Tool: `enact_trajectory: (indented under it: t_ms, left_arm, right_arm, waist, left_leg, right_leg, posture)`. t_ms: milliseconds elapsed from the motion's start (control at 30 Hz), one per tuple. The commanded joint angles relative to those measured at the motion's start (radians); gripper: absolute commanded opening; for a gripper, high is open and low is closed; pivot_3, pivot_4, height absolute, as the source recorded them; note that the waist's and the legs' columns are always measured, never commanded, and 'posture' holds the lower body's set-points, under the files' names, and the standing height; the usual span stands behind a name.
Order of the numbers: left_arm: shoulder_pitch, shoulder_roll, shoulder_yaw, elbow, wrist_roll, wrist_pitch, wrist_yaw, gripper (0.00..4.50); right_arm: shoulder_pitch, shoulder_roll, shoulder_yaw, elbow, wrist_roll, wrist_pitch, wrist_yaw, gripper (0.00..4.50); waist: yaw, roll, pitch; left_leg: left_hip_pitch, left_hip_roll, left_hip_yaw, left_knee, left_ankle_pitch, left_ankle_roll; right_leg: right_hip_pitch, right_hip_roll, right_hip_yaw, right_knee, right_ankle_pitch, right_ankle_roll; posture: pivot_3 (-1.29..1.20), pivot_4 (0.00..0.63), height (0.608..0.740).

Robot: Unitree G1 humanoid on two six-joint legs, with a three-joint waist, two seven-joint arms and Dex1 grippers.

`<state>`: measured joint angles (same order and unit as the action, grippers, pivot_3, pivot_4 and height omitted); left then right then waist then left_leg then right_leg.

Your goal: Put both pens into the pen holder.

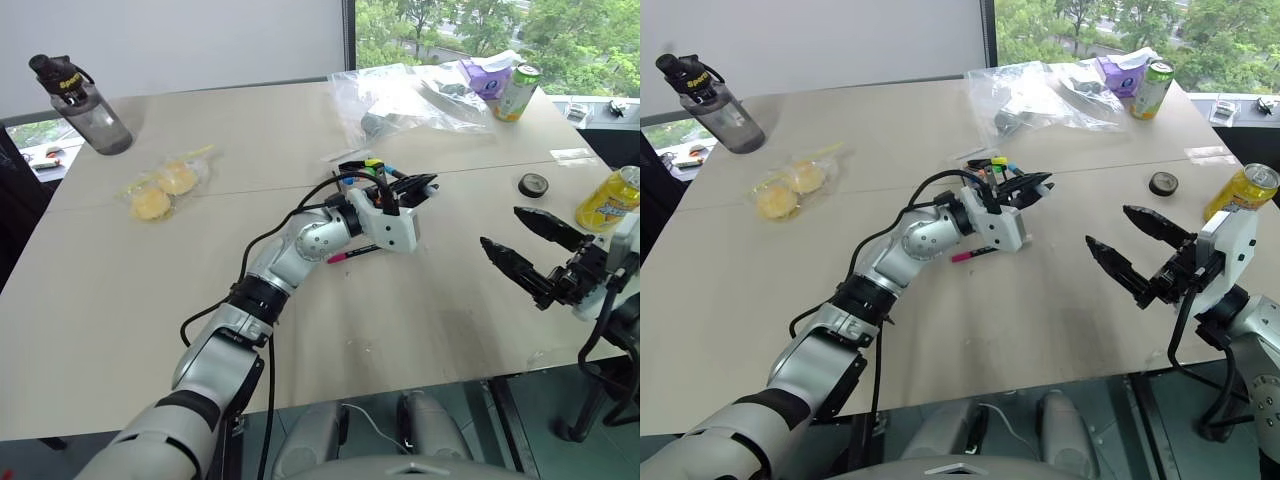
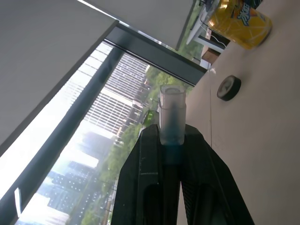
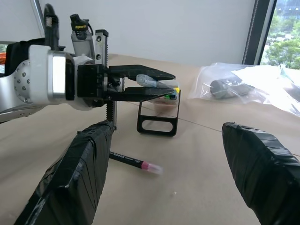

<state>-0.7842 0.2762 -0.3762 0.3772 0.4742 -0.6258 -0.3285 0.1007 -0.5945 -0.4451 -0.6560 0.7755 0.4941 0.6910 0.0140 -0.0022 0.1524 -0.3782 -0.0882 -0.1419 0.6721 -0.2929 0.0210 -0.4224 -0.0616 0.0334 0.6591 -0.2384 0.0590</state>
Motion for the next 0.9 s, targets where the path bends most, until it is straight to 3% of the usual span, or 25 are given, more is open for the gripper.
enact_trajectory:
  t_ms: [33, 433, 900]
  left_arm:
    - [0.013, -0.003, 0.008, -0.078, 0.012, -0.009, 0.031, 0.0]
    - [0.042, 0.043, 0.04, -0.07, 0.082, 0.036, 0.134, 0.0]
    - [0.041, 0.049, 0.059, -0.008, 0.046, 0.099, 0.154, 0.0]
  right_arm:
    - [-0.004, -0.014, -0.023, -0.014, 0.018, -0.032, 0.004, 3.94]
    - [-0.001, -0.015, -0.005, 0.004, 0.015, -0.054, 0.008, 3.94]
    - [-0.011, -0.027, 0.001, 0.012, 0.02, -0.059, 0.012, 3.94]
  waist:
    - [0.0, 0.0, 0.0]
    - [0.0, 0.0, 0.0]
    - [0.0, 0.0, 0.0]
  left_leg:
    - [0.0, 0.0, 0.0, 0.0, 0.0, 0.0]
    - [0.0, 0.0, 0.001, 0.001, 0.0, 0.0]
    - [0.001, 0.0, 0.001, 0.001, 0.0, 0.0]
  right_leg:
    - [0.0, 0.0, 0.0, 0.0, 0.0, 0.0]
    - [0.0, 0.0, 0.0, 0.001, 0.0, 0.0]
    - [0.0, 0.0, 0.0, 0.002, 0.0, 0.0]
  posture:
    - [0.0, 0.15, 0.74]
    - [0.0, 0.15, 0.74]
    - [0.0, 0.15, 0.74]
